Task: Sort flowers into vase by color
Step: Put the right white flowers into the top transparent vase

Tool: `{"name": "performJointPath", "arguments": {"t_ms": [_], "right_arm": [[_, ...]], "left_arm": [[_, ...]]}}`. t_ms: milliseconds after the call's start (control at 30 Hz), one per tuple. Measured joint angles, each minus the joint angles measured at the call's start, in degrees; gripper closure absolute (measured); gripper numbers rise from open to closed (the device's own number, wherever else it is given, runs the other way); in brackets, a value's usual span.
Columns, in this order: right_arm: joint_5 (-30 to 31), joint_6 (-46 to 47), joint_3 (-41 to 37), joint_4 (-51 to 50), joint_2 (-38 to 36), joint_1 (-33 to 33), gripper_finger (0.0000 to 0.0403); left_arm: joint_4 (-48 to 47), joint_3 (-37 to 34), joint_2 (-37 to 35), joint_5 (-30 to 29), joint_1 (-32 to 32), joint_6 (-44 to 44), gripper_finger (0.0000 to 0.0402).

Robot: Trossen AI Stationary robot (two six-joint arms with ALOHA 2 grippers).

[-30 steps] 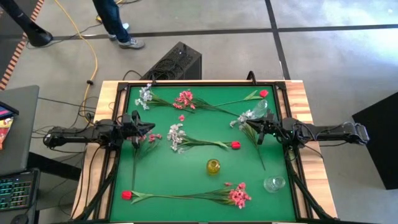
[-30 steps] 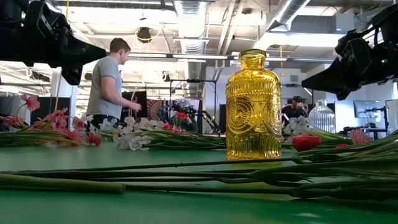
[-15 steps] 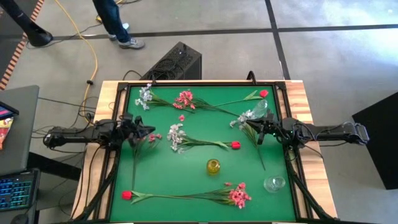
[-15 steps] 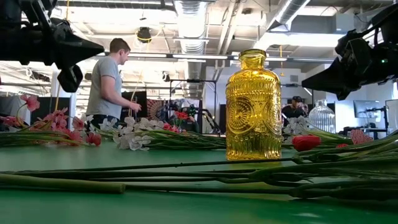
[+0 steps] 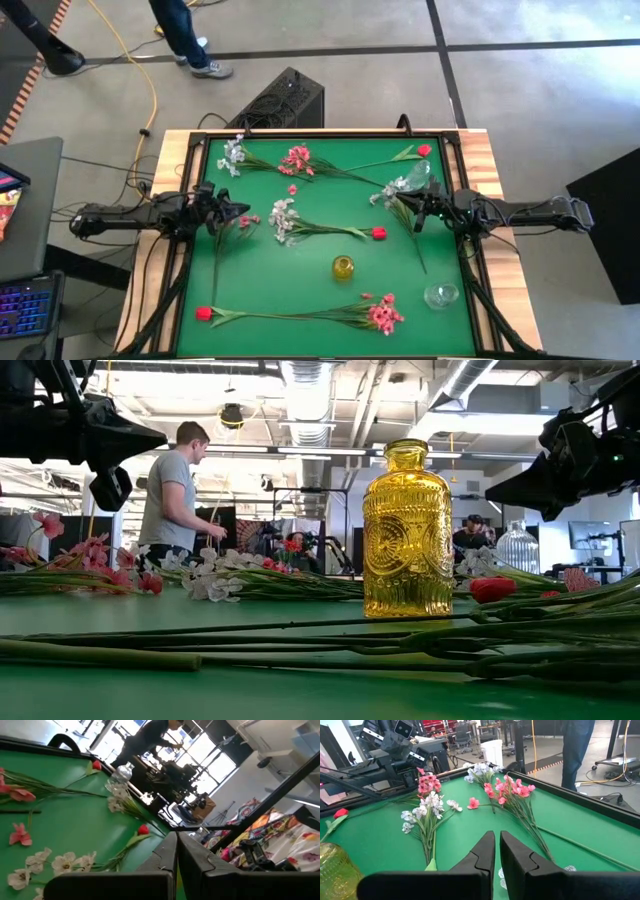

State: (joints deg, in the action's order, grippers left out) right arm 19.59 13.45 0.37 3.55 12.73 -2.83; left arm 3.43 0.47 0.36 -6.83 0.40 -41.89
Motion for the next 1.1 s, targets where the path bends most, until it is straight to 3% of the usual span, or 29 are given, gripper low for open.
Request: {"name": "performJointPath", "arguments": {"t_ms": [167, 333, 500, 833, 1100], "right_arm": [[0.0, 0.6, 0.2, 3.5, 0.0, 0.0, 0.0346], [0.0, 6.9, 3.1, 3.6, 0.0, 0.0, 0.0346], [-1.5, 7.4, 7.6, 1.3, 0.8, 0.7, 0.0346], [-1.9, 7.5, 25.4, -16.4, 11.1, 3.1, 0.0346], [-2.1, 7.6, 41.9, -30.6, 22.0, 4.7, 0.0346]], "left_arm": [[1.0, 0.1, 0.0, 0.1, 0.0, -0.6, 0.0401], [1.1, 2.3, 0.0, 0.1, 0.0, 4.8, 0.0401], [-0.2, 6.8, 2.2, -0.2, 0.0, 11.5, 0.0401], [-0.7, 20.4, 16.7, -3.1, 0.1, 26.0, 0.0400], [-11.5, 36.6, 31.7, -3.3, 0.1, 34.1, 0.0356]]}}
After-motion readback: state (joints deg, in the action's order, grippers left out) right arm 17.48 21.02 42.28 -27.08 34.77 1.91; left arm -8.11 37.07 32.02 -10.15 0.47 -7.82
